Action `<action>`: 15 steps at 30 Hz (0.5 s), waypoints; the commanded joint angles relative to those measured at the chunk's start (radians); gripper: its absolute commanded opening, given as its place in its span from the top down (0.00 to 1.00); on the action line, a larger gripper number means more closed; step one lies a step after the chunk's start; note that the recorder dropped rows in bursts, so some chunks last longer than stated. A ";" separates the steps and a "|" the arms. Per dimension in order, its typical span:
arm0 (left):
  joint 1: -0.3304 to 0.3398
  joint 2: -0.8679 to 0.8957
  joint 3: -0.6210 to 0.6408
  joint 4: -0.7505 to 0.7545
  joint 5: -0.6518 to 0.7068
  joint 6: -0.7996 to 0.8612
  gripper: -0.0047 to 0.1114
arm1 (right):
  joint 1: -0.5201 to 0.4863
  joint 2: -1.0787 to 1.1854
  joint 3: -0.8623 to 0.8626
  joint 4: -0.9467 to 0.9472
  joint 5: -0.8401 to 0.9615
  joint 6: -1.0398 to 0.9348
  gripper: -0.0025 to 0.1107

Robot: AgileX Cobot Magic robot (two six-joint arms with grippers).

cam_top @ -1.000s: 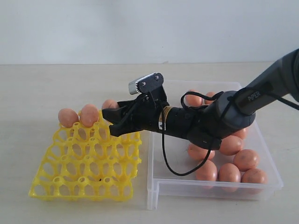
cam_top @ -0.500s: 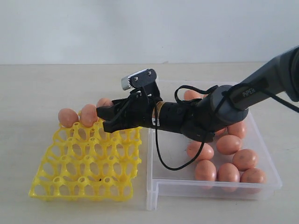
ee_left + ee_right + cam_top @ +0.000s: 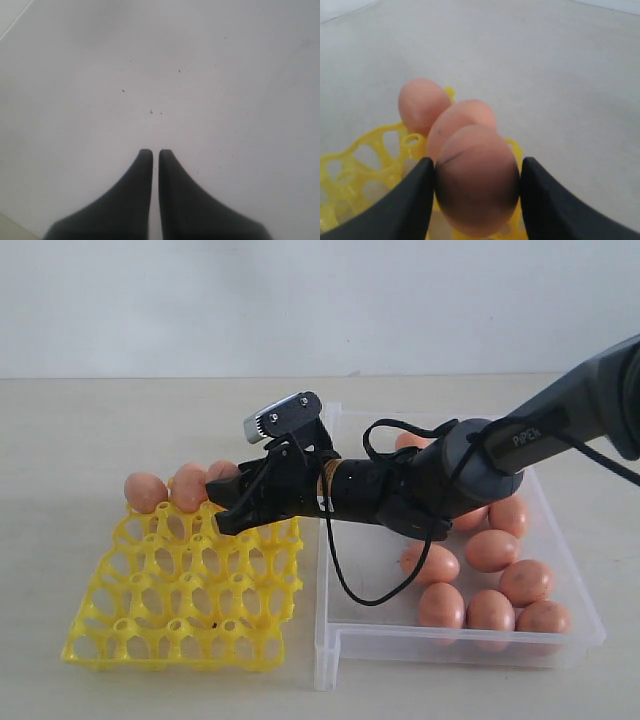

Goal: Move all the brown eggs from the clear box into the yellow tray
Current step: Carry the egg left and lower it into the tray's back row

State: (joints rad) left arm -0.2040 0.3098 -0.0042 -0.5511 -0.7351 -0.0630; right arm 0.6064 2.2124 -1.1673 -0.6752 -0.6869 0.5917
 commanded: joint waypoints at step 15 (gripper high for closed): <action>0.002 -0.003 0.004 -0.003 0.007 0.005 0.92 | -0.004 0.003 0.008 0.015 0.086 0.065 0.49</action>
State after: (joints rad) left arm -0.2040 0.3098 -0.0042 -0.5511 -0.7351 -0.0630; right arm 0.6064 2.2068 -1.1694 -0.6748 -0.6686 0.6140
